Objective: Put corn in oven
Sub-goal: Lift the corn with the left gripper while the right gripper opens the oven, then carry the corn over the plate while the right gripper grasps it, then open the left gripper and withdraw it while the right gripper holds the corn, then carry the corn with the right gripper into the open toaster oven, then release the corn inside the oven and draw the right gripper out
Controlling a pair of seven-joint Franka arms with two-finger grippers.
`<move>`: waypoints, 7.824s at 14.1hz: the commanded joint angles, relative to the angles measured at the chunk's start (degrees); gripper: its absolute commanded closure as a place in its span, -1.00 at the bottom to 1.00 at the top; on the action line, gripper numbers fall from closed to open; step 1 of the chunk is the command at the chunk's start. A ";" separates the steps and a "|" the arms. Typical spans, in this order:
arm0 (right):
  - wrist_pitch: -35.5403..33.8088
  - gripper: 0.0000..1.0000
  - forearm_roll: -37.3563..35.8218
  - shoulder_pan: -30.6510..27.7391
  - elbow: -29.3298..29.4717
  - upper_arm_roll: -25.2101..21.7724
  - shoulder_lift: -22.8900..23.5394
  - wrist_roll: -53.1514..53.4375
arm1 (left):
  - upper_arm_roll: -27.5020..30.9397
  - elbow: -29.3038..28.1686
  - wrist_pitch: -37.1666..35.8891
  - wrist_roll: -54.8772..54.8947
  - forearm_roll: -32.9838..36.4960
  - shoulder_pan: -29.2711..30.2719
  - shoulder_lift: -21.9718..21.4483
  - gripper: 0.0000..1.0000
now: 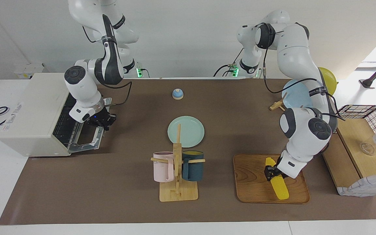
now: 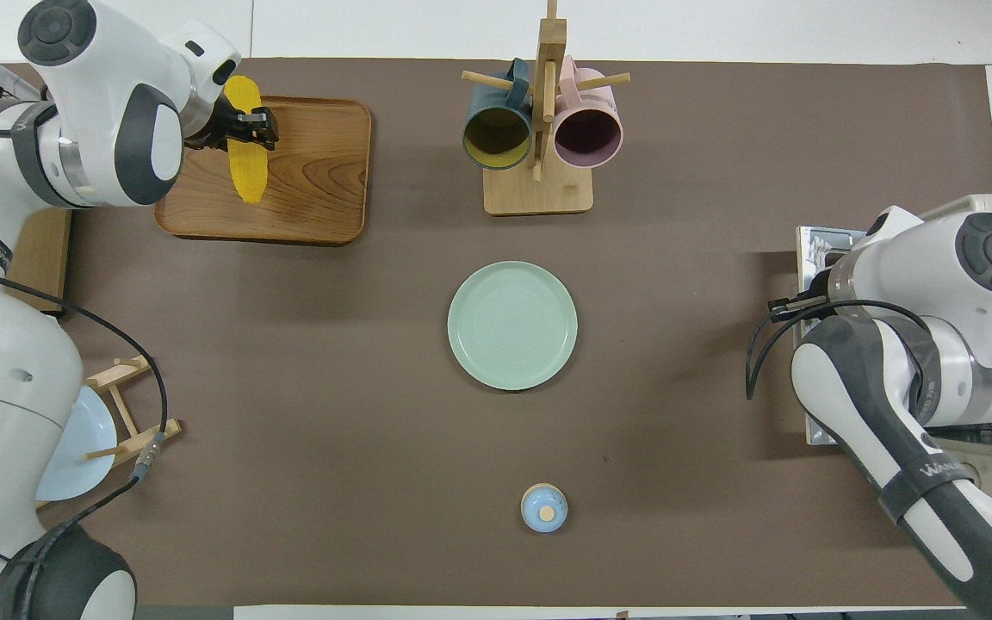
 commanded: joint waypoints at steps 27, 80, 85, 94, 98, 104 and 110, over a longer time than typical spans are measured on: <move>-19.71 0.01 5.66 16.52 28.40 -0.44 10.55 24.13 | 0.98 -41.69 16.34 -30.48 -2.89 -34.83 -25.58 -1.00; -31.75 1.00 -19.13 4.05 18.38 -0.79 4.92 7.70 | 2.74 -21.83 -30.01 11.37 3.61 2.27 -42.13 -1.00; -25.61 1.00 -18.69 0.88 13.12 -0.79 3.52 5.77 | 2.30 -21.57 -30.27 11.37 3.61 2.27 -42.04 -1.00; -24.19 0.77 -16.66 -0.09 12.14 -0.79 3.25 5.32 | 2.21 -21.74 -30.19 11.28 3.61 2.36 -42.30 -1.00; -25.07 0.49 -16.58 0.78 13.36 -0.44 3.52 5.41 | 2.21 -21.65 -30.18 11.28 3.61 2.45 -42.30 -1.00; -27.29 1.00 -11.50 5.79 18.39 0.61 4.66 11.46 | 2.12 -21.74 -30.10 11.46 3.61 3.06 -42.30 -1.00; -5.13 1.00 -8.75 5.71 2.74 0.61 4.40 13.75 | 2.38 -21.83 -30.54 11.63 3.61 2.97 -42.74 -1.00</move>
